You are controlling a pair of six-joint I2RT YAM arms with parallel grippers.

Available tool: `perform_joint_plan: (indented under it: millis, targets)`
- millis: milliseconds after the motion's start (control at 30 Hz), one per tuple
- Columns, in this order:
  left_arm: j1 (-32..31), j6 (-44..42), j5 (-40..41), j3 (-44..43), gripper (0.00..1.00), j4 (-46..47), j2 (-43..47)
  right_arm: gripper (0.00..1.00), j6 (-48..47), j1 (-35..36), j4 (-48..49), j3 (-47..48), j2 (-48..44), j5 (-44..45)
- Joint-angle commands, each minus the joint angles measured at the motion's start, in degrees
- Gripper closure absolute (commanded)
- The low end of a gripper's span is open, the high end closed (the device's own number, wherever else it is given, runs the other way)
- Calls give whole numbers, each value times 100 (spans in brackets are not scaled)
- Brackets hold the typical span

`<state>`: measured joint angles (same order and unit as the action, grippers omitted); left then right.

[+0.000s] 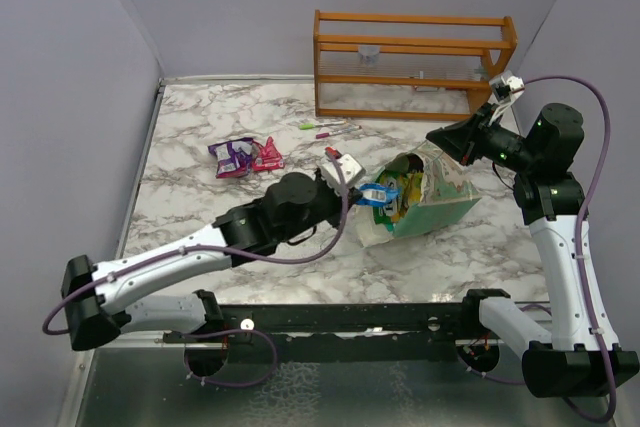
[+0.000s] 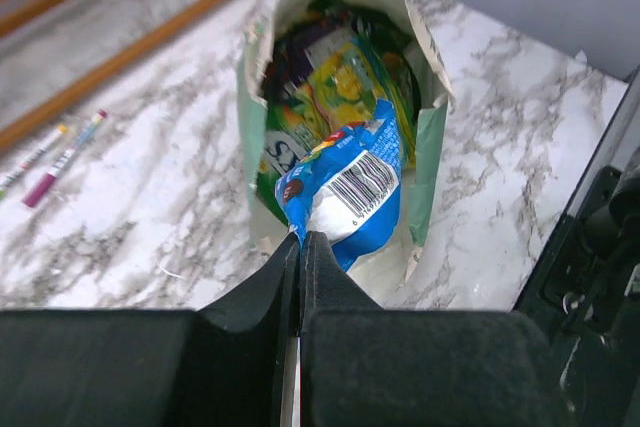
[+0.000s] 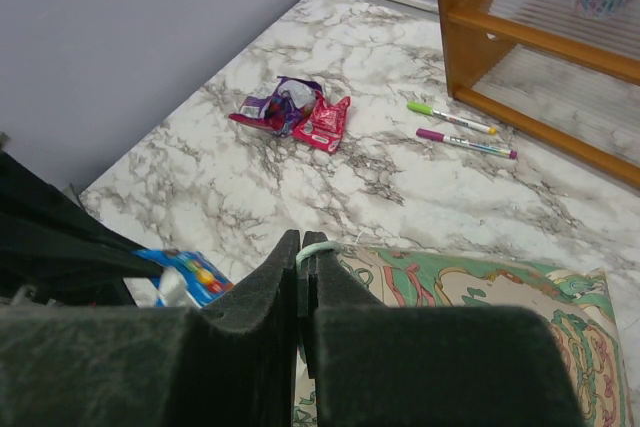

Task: Take the snacks out of the paper bag
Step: Take out the snack from the paper bag, then place the snack at the center of the board.

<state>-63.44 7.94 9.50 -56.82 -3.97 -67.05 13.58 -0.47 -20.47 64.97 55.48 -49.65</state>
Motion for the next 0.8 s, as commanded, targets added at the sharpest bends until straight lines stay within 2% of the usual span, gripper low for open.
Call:
perform_joint_plan:
  millis: [0,67,200,267,333,433,567,633,700,767]
  targets:
    - [4,-508,582,269,100,158,1031,97,-47,3,109,-26,-80,115]
    - [6,-544,1491,538,100,425,1375,97,-29,3,145,-52,-66,90]
    - [91,-99,4108,836,100,383,1503,97,-24,3,156,-60,-53,77]
    - [411,359,4640,807,100,-38,1455,97,-40,3,124,-47,-58,99]
    - [988,778,4319,842,100,-399,1446,97,-56,3,118,-50,-72,113]
    - [2105,1071,3135,801,100,-722,1218,97,-37,3,148,-63,-43,75]
    - [3583,1507,1433,45,100,-1527,332,97,-46,3,146,-76,-35,72]
    - [4057,1561,648,-353,100,-1612,-182,97,-33,2,155,-100,-49,78]
    - [4238,1623,433,-788,100,-1642,-706,97,-6,3,194,-130,-57,67]
    - [4267,1758,900,-1199,100,-1655,-1172,97,37,3,268,-157,-55,33]
